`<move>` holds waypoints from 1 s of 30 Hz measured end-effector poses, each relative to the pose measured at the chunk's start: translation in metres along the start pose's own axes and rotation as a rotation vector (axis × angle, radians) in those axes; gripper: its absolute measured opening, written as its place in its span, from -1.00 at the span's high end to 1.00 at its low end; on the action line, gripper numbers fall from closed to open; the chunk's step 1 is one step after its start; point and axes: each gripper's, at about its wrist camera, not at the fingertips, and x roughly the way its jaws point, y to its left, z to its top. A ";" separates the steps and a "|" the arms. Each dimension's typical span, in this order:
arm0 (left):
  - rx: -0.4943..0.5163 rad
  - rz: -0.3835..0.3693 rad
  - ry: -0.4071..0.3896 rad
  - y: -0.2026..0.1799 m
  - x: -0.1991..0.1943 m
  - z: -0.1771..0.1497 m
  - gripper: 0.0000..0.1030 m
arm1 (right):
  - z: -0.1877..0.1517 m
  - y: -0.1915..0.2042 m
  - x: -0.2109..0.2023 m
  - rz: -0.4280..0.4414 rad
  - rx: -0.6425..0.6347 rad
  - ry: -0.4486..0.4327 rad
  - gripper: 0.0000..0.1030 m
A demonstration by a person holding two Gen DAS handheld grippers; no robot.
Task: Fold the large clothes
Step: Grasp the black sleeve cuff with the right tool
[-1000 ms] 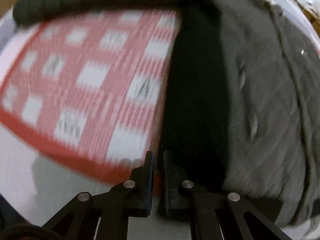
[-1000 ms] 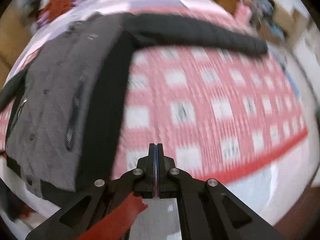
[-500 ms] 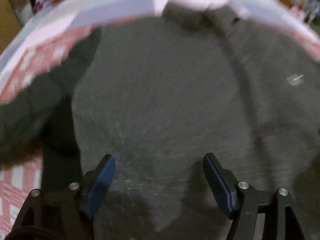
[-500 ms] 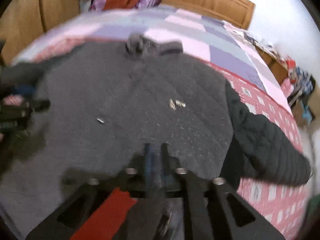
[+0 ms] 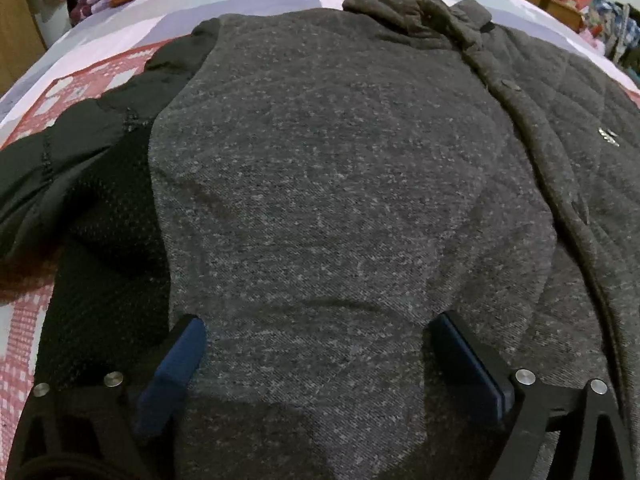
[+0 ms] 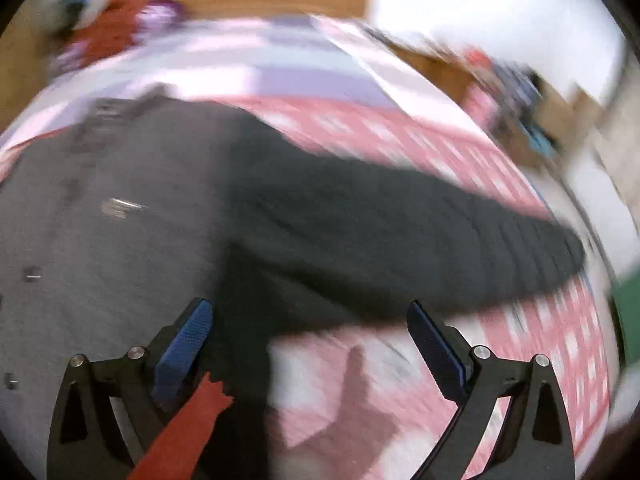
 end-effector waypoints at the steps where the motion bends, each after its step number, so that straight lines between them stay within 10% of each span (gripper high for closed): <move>1: 0.001 0.002 0.000 -0.001 0.000 0.000 -0.87 | 0.008 0.018 0.001 0.036 -0.067 -0.019 -0.92; 5: 0.007 0.020 0.000 -0.002 -0.001 0.000 -0.91 | 0.031 0.090 0.023 0.136 -0.319 -0.023 -0.92; 8: 0.009 0.037 0.002 -0.003 0.000 0.001 -0.93 | 0.027 0.069 0.048 0.067 -0.324 0.016 -0.92; 21: -0.107 0.178 0.002 -0.042 -0.026 0.005 -0.98 | -0.027 -0.285 0.033 -0.278 0.401 0.136 -0.92; 30: -0.118 0.259 -0.026 -0.079 -0.014 -0.018 -1.00 | -0.044 -0.420 0.062 -0.120 0.958 0.178 -0.92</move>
